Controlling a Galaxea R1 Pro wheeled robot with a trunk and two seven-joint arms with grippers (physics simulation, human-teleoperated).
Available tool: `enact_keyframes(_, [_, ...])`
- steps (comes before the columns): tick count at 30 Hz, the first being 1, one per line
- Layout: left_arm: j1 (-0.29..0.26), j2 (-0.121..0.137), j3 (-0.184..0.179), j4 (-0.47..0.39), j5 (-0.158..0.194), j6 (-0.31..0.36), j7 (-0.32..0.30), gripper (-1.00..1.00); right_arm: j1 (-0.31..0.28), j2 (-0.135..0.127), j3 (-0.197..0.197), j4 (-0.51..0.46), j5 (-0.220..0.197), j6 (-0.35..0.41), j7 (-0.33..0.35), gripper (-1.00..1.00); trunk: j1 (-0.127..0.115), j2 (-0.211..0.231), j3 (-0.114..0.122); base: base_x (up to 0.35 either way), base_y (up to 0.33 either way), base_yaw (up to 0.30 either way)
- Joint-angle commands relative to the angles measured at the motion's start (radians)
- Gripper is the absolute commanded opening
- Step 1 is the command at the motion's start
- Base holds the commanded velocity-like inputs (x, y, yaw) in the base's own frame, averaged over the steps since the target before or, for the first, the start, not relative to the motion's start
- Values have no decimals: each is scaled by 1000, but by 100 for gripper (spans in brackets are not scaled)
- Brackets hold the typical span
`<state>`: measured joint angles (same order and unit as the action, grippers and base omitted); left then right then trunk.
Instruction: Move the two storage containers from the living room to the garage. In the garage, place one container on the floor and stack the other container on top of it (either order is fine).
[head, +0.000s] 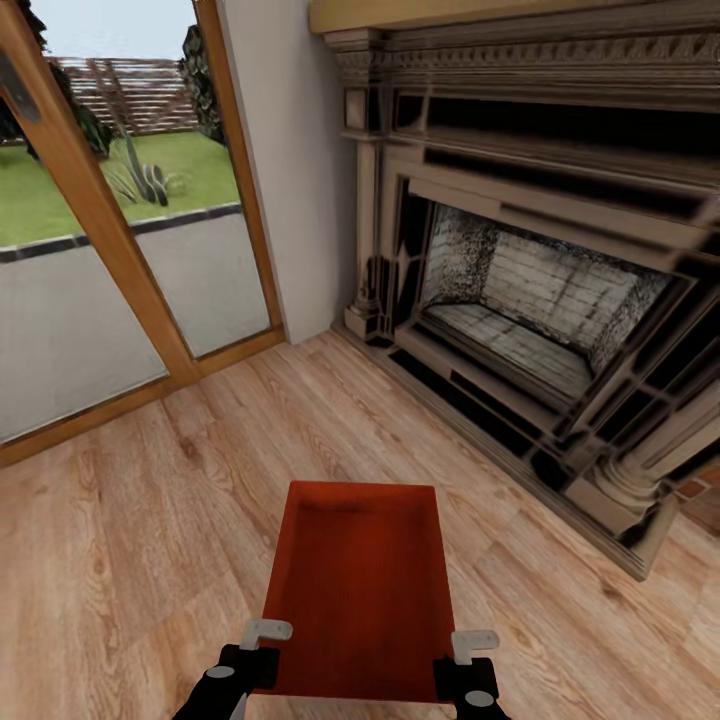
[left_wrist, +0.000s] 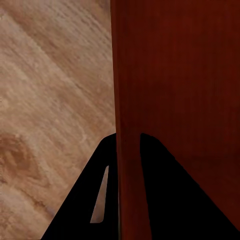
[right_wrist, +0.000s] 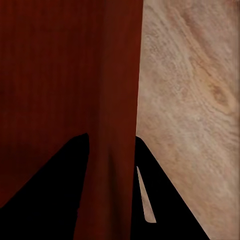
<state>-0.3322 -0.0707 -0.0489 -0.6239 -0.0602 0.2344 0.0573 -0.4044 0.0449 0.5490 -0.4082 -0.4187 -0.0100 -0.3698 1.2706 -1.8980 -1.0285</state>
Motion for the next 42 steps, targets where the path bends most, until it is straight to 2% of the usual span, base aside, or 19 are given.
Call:
enact_keyframes(1, [1,6,-10,0,-12,6,13,-100,-2,-2,-6,-1,3,-3,-9,-100,-4,7,3,0,0,0])
enact_keyframes(42, [1,6,-11,0,-12,6,9,-100,-2,0,-6,-1,3,-13,-9,-100,-161,294,131,0,0,0])
